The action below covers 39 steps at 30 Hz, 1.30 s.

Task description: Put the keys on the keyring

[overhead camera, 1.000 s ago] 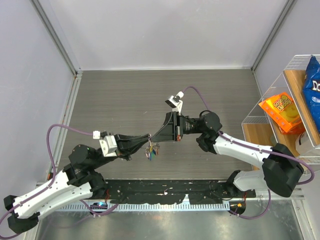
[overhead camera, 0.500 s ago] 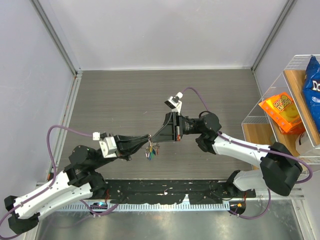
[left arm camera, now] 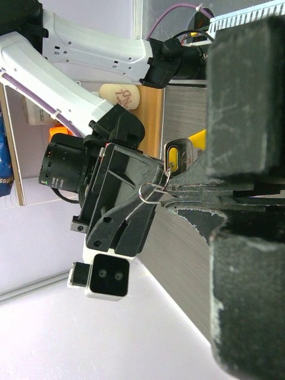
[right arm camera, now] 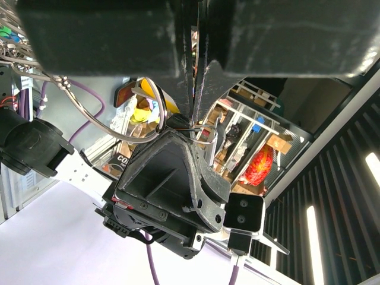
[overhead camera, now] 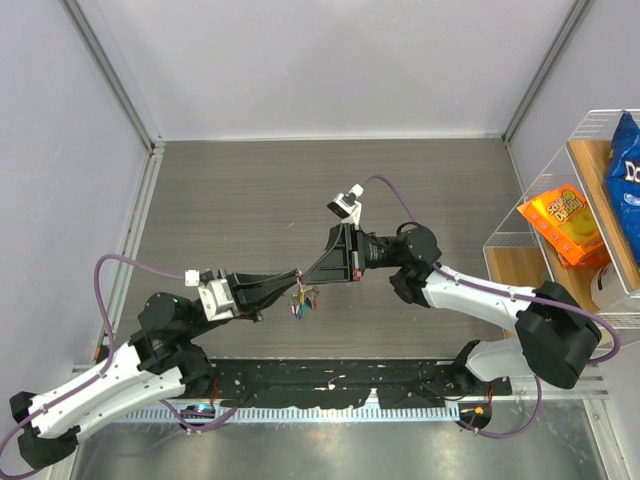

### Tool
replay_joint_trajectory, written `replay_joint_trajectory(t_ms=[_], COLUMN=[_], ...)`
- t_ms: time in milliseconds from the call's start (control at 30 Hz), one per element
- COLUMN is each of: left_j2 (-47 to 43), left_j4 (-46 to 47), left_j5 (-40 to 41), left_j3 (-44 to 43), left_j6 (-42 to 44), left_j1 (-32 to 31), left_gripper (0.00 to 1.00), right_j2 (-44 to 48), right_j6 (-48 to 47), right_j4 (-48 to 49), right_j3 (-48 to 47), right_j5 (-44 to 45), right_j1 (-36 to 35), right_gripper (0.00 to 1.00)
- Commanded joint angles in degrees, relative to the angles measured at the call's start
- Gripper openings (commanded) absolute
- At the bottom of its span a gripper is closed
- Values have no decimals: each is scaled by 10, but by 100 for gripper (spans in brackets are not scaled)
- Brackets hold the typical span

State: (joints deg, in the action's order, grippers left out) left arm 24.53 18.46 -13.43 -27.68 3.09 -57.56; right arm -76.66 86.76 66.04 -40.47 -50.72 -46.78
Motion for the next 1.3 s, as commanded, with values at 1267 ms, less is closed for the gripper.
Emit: replay_joint_trajectory(t_ms=[1267], left_j2=[6], left_j4=[53], left_j5=[-77], left_j3=[11], left_j6=[12], left_j1=[-5], left_gripper=[0], right_j2=[38], right_j6=[-18], right_j4=[-40], right_j3=[-56], right_j5=[34], right_j1=[6], right_gripper=[6])
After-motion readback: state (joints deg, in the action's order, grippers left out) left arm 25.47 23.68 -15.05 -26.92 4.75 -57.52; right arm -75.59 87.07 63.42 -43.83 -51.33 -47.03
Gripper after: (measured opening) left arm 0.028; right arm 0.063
